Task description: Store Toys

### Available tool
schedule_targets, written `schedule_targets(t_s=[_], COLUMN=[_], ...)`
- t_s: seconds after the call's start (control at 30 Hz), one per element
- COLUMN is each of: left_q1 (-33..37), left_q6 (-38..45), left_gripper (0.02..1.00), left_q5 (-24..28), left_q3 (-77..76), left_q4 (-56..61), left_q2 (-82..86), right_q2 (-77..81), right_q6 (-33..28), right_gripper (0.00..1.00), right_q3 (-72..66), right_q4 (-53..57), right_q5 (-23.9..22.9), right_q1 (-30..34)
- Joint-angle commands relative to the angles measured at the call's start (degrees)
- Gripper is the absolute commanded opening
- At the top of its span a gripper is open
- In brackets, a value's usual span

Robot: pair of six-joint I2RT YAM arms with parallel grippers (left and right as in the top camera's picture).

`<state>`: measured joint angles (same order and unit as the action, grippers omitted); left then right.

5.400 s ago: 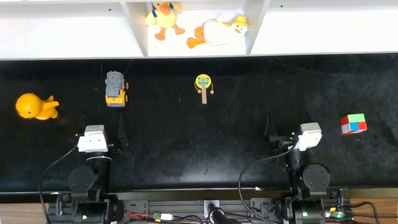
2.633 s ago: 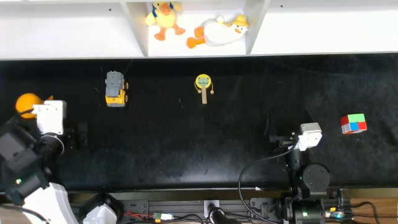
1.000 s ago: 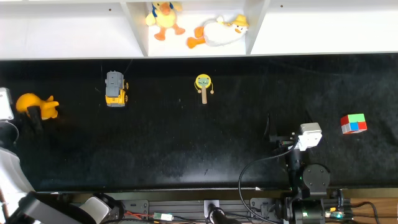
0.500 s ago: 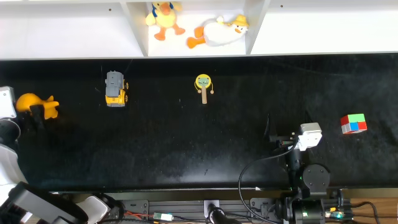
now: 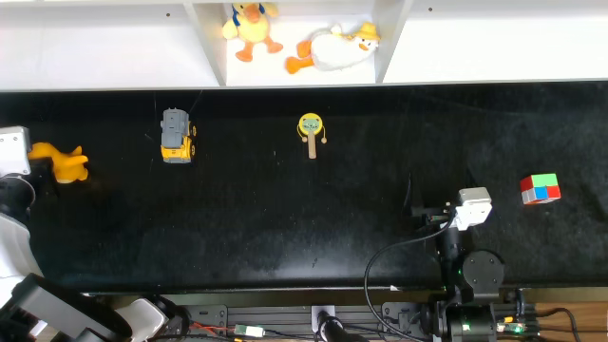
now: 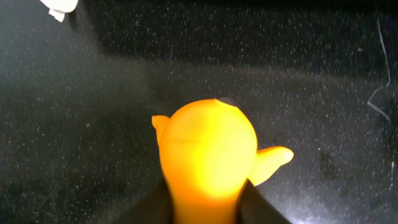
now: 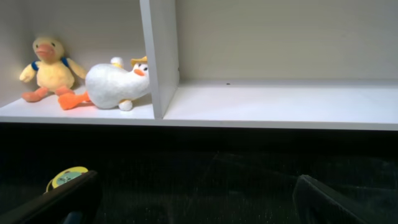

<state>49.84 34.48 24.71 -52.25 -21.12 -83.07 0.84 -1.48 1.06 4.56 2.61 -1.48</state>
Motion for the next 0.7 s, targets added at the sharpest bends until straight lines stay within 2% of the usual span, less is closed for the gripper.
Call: schedule_targets(t_s=[0.03, 0.17, 0.37, 0.7], left_q1=[-0.1, -0.1, -1.6, -8.1], left_q6=[0.2, -1.9, -9.6, -13.8], left_gripper=[0.123, 0.073, 0.062, 0.062], left_q5=[2.5, 3.8, 4.4, 3.7], left_q3=[-1.5, -1.5, -3.4, -17.0], left_q4=[-0.5, -1.9, -2.4, -3.8], left_q2=[0.9, 5.6, 11.5, 3.4], right_q2=[-0.6, -0.6, -0.6, -0.6], right_q6=[0.2, 0.2, 0.2, 0.2], right_gripper=[0.996, 0.996, 0.996, 0.996], right_q3=[-0.8, -0.8, -0.8, -0.8], right_q4=[-0.3, -0.3, -0.3, -0.3], right_q5=[0.3, 0.3, 0.3, 0.3], right_q1=[0.4, 0.4, 0.4, 0.4])
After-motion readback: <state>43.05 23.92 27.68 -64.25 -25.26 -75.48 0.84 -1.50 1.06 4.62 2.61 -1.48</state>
